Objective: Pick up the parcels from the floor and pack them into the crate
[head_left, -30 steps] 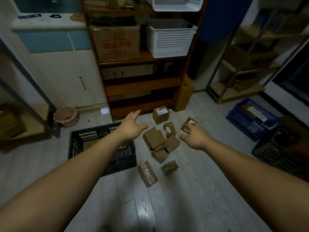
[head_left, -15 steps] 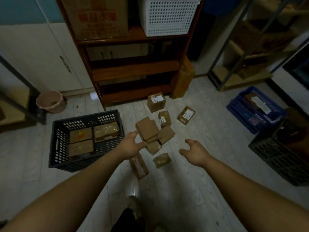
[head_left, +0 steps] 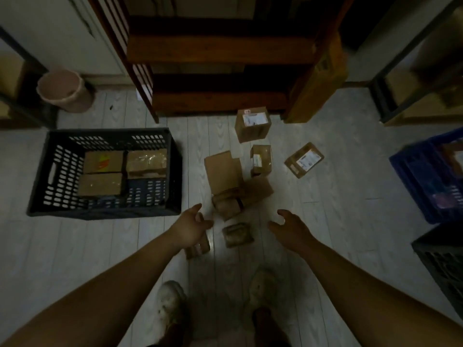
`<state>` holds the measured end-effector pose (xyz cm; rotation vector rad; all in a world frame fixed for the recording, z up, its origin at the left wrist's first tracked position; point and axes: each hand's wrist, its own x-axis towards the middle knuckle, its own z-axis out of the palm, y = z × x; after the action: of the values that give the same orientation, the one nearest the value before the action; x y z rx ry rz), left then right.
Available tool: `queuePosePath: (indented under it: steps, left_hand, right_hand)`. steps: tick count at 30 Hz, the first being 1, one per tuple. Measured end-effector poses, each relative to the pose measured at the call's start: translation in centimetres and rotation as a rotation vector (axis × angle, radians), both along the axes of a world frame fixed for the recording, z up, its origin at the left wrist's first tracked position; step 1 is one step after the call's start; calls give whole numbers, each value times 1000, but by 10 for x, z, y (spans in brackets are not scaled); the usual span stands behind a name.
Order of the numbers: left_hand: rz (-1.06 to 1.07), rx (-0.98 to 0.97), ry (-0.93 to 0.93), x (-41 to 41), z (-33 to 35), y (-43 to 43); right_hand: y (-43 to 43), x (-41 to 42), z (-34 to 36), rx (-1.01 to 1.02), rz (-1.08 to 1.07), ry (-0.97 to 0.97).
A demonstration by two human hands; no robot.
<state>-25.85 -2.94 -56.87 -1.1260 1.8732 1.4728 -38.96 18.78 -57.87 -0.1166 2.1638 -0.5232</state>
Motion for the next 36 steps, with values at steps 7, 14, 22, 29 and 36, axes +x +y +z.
queuePosePath:
  steps: [7,14,22,29,36]
  left_hand:
    - [173,92,-102,-22,-195,31]
    - [145,70,-218,-31,-379,66]
    - [503,466,-209,-32,-444,94]
    - [439,398,-105,-1,-357,79]
    - [400,291,121,8,-157,40]
  right_hand:
    - [9,-31,-195,47,38,-125]
    - [4,-19,-365,-59,-30,-245]
    - [-5,15,-436,-62,-386,-492]
    - [6,43,-348,-254,-548,-368]
    - [-23,49,-152,-448,-485,-164]
